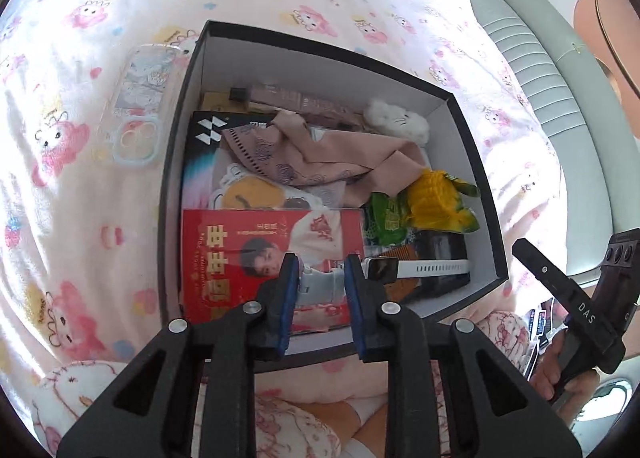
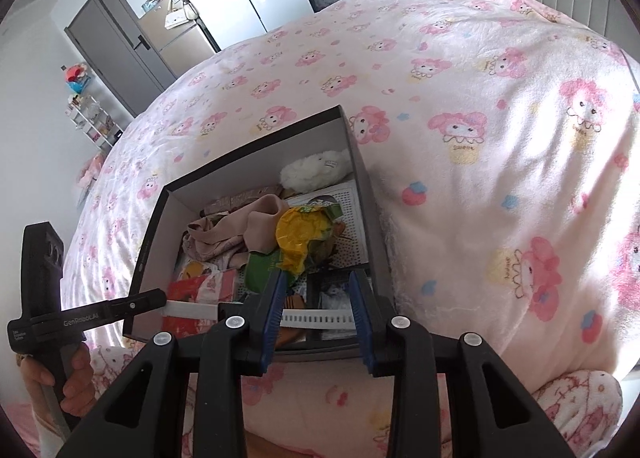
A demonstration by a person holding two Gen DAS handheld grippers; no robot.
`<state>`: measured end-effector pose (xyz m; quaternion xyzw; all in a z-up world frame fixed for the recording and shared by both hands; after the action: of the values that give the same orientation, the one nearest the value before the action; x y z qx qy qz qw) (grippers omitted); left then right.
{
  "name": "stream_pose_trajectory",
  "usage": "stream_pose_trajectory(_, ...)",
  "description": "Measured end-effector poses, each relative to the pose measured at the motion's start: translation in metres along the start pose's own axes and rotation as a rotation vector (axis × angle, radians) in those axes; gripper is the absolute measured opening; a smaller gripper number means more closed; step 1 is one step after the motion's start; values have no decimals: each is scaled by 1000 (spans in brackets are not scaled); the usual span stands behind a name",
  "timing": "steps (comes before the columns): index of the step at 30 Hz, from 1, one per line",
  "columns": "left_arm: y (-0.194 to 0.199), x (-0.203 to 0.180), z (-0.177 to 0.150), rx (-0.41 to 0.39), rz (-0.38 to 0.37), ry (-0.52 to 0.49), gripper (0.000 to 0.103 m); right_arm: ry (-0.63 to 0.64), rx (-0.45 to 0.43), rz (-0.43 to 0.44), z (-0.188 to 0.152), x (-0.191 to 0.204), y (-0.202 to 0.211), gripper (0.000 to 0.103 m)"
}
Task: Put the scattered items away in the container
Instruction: 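Lower the watch strap into the box and open the left gripper, then press the watch strap flat along the box rim with the left gripper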
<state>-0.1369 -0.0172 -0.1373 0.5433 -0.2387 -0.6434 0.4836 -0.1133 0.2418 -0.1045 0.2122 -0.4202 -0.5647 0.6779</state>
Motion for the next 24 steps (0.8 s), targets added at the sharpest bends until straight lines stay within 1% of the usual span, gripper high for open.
stream_pose_trajectory(1, 0, 3, 0, 13, 7, 9, 24, -3, -2, 4, 1, 1, -1, 29)
stream_pose_trajectory(2, 0, 6, 1, 21, 23, 22, 27, -4, 2, 15, 3, 3, -2, 29)
stream_pose_trajectory(3, 1, 7, 3, 12, 32, 26, 29, 3, 8, 29, 3, 7, -5, 29)
stream_pose_trajectory(4, 2, 5, 5, -10, 42, 31, 34, 16, 13, 43, 3, 13, -7, 29)
stream_pose_trajectory(7, 20, 8, 10, -150, 73, 64, 43, 70, 39, 70, 0, 32, -18, 29)
stream_pose_trajectory(8, 23, 6, 12, -174, 81, 49, 43, 86, 52, 68, -2, 36, -24, 29)
stream_pose_trajectory(9, 21, 2, 15, -173, 82, 25, 43, 98, 63, 62, -3, 40, -29, 29)
stream_pose_trajectory(13, -10, -21, 14, -72, 86, -83, 41, 106, 135, 43, -8, 46, -59, 29)
stream_pose_trajectory(14, -19, -26, 11, -48, 94, -109, 33, 105, 158, 31, -9, 47, -66, 30)
stream_pose_trajectory(15, -27, -29, 9, -25, 102, -125, 29, 116, 179, 10, -11, 49, -72, 32)
stream_pose_trajectory(16, -33, -31, 7, -10, 107, -122, 22, 141, 192, -11, -13, 51, -78, 33)
stream_pose_trajectory(17, -39, -31, 5, 1, 104, -105, 19, 166, 199, -18, -14, 54, -82, 33)
stream_pose_trajectory(18, -45, -29, 5, 16, 104, -86, 18, 190, 208, -21, -16, 56, -86, 36)
stream_pose_trajectory(19, -51, -27, 3, 41, 121, -72, 16, 203, 226, -22, -17, 58, -90, 38)
stream_pose_trajectory(20, -57, -25, 1, 53, 134, -70, 15, 210, 245, -23, -19, 59, -94, 38)
stream_pose_trajectory(22, -56, -26, -2, 60, 145, -73, 15, 223, 271, -22, -20, 59, -99, 40)
stream_pose_trajectory(24, -53, -26, -5, 83, 129, -58, 15, 229, 280, -25, -22, 58, -101, 40)
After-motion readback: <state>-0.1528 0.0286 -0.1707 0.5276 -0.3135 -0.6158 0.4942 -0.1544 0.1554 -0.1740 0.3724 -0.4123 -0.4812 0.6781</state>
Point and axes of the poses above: each gripper's, at about its wrist camera, not at the fingertips, and y roughly against the way its jaws point, x to its left, z to its top, the point moved 4 cm from there along -y, roughly the way its jaws point, and after that the axes turned 3 degrees about -x, right-handed, at the moved point
